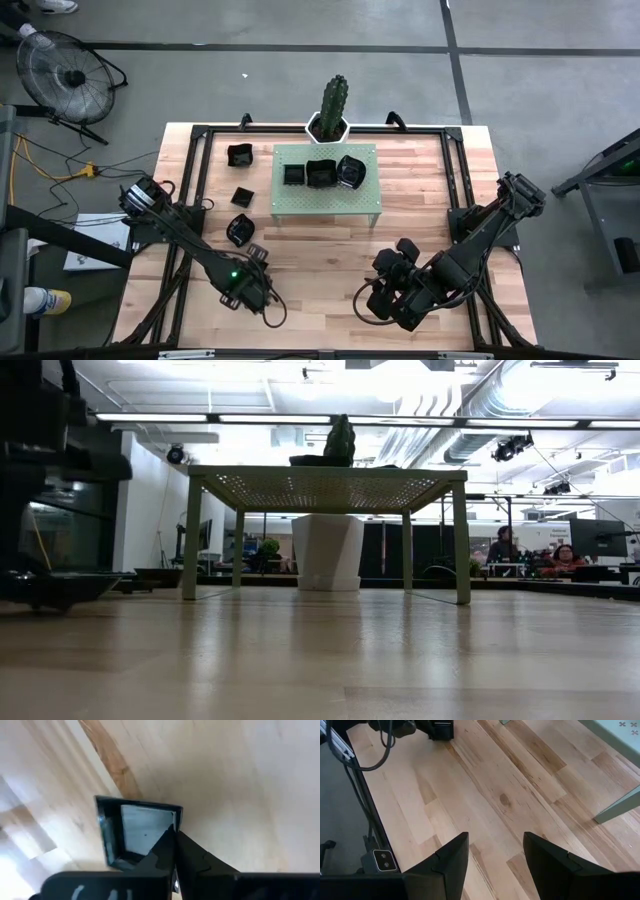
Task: Pick & Place Mini shaped plates
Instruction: Stack the square plate on top of the square plates on the shelf
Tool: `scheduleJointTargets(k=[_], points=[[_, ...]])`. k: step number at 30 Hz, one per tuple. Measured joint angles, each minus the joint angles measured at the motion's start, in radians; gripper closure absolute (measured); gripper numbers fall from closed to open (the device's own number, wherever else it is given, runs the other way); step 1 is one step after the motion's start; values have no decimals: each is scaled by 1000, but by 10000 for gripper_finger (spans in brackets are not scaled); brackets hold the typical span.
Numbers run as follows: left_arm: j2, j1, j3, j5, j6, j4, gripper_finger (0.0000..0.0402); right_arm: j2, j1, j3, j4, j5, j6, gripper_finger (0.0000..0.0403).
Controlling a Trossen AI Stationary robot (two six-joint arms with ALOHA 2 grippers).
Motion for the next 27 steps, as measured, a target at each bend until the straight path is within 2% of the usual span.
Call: scheduleJointTargets(k=[6, 11, 19, 27], points=[[0, 0, 103, 7, 65, -106, 401, 0, 0, 0, 0, 0, -2, 219], [0, 0, 212, -29, 185, -185, 401, 0, 0, 0, -7, 0, -2, 219], [0, -1, 389, -171, 464, -335, 401, 0, 1, 0, -20, -3, -2, 219], [-24, 8, 507, -328, 643, -445, 401, 0, 1, 0, -32, -2, -2, 219]])
